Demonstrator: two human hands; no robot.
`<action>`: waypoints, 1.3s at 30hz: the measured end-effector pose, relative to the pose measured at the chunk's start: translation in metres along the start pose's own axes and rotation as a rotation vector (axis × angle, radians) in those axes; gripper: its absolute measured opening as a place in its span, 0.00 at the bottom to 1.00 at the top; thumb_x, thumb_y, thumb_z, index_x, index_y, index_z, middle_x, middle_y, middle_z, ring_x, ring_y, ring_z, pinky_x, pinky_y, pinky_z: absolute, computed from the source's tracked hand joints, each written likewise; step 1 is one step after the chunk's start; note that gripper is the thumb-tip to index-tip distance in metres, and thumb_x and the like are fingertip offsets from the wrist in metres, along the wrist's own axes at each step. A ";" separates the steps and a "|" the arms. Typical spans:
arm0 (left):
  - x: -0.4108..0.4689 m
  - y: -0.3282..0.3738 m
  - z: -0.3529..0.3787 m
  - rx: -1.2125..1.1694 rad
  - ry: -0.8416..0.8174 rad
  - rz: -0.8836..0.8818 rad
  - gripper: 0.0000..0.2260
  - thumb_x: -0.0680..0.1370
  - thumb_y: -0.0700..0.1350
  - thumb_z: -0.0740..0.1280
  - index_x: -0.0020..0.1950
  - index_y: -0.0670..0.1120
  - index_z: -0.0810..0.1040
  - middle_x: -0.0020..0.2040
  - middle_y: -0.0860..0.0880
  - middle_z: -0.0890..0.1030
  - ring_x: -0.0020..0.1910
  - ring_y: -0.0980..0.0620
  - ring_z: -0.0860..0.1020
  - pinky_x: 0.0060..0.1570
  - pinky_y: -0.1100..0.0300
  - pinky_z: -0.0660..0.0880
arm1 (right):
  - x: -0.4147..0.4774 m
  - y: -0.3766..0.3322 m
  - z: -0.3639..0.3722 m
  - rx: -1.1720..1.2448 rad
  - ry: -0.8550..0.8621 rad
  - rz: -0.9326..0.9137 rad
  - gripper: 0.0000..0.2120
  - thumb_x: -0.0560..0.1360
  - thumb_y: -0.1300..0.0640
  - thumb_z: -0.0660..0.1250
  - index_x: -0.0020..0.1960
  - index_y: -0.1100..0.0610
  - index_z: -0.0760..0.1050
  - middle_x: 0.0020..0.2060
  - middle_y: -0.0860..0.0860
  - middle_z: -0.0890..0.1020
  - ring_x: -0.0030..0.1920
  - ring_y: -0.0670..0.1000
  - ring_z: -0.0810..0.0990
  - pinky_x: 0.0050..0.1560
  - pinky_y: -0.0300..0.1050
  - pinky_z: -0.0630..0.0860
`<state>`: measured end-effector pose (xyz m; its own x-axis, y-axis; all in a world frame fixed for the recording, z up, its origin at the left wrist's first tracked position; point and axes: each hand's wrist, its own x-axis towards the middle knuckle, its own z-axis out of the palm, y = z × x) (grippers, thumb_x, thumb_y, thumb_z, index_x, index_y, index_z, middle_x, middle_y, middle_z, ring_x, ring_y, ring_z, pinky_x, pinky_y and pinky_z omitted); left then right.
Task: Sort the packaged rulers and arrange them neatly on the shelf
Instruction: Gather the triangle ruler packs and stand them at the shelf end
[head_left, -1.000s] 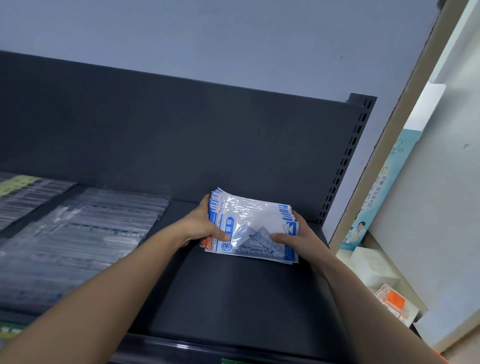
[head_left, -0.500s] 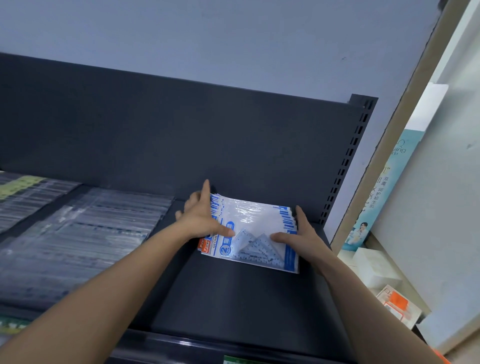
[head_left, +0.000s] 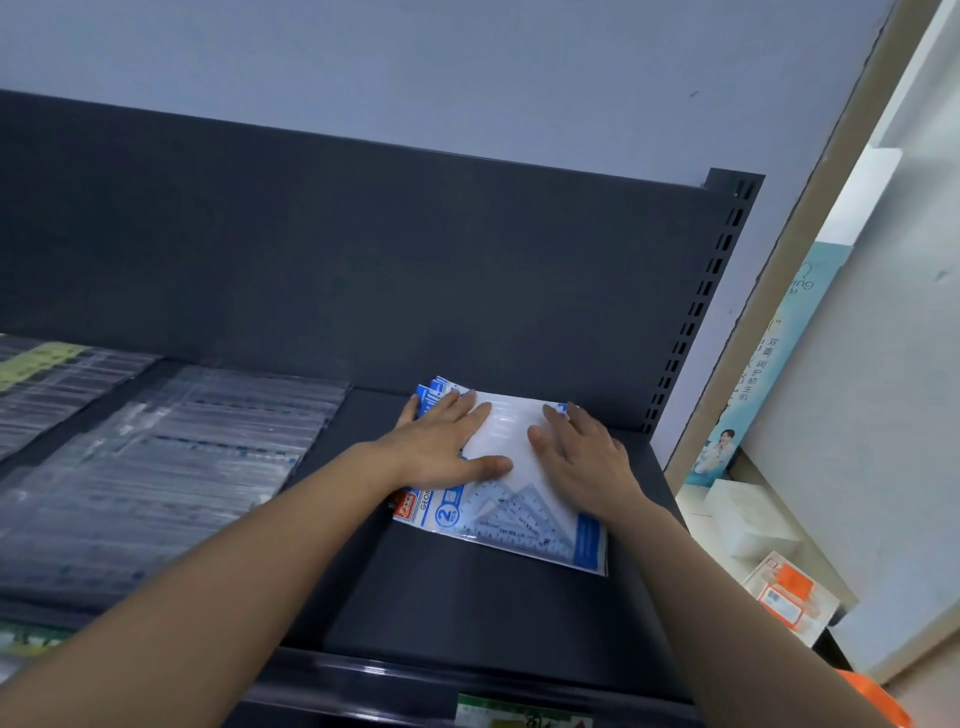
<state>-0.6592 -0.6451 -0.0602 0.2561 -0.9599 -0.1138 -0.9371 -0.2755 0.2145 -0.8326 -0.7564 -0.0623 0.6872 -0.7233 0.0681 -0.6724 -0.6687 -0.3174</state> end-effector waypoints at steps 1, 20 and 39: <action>0.000 0.001 0.000 -0.012 -0.028 -0.006 0.39 0.75 0.72 0.51 0.79 0.54 0.43 0.80 0.53 0.42 0.77 0.57 0.40 0.74 0.45 0.35 | 0.001 -0.001 -0.001 -0.005 -0.053 -0.008 0.28 0.81 0.39 0.46 0.78 0.49 0.56 0.78 0.51 0.56 0.77 0.52 0.54 0.74 0.53 0.52; -0.018 -0.005 -0.001 -0.035 -0.120 -0.058 0.40 0.75 0.72 0.47 0.79 0.52 0.41 0.79 0.52 0.38 0.77 0.55 0.36 0.73 0.42 0.34 | -0.001 -0.011 0.007 -0.053 -0.166 -0.040 0.26 0.82 0.42 0.44 0.78 0.47 0.51 0.79 0.49 0.49 0.78 0.48 0.46 0.75 0.54 0.45; -0.072 0.015 0.020 -0.060 0.046 -0.141 0.34 0.76 0.69 0.50 0.79 0.56 0.51 0.80 0.51 0.43 0.78 0.53 0.40 0.75 0.44 0.40 | -0.063 -0.007 0.013 -0.085 -0.155 -0.043 0.29 0.81 0.38 0.42 0.79 0.47 0.46 0.79 0.51 0.45 0.78 0.50 0.43 0.76 0.57 0.44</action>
<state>-0.6969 -0.5788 -0.0678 0.3960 -0.9125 -0.1027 -0.8757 -0.4089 0.2568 -0.8672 -0.7042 -0.0768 0.7453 -0.6631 -0.0693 -0.6581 -0.7150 -0.2361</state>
